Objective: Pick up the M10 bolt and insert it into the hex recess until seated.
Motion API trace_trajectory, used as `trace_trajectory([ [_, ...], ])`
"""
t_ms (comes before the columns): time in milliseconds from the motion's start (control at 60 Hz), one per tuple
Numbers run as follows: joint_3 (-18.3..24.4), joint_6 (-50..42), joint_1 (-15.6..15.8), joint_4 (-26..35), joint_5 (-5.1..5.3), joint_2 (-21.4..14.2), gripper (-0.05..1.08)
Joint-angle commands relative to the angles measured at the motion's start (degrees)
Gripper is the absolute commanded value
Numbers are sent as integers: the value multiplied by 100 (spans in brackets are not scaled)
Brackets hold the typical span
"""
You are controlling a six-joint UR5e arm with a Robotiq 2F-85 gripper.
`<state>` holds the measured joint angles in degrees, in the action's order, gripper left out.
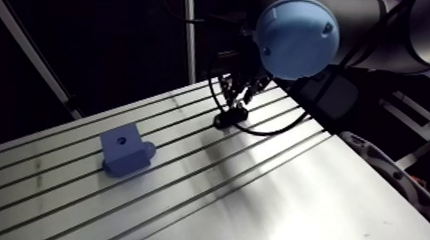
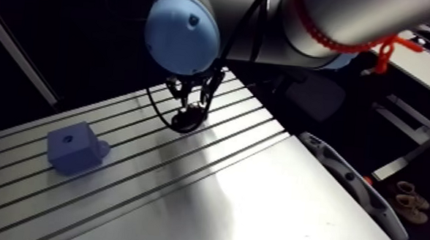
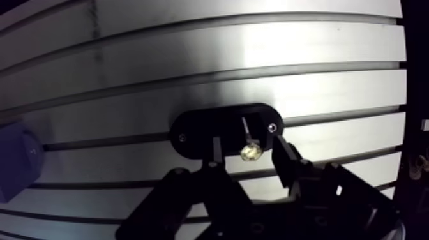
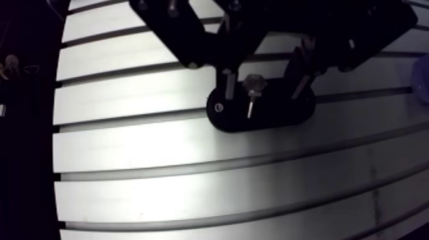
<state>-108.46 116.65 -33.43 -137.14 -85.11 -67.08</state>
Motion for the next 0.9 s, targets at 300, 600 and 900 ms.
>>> trace_trajectory([
  [300,-13,-5,2,-3,-82,-10,50],
  [600,-13,2,11,-20,-142,-10,51],
  [900,-22,3,20,-29,-124,-1,52],
])
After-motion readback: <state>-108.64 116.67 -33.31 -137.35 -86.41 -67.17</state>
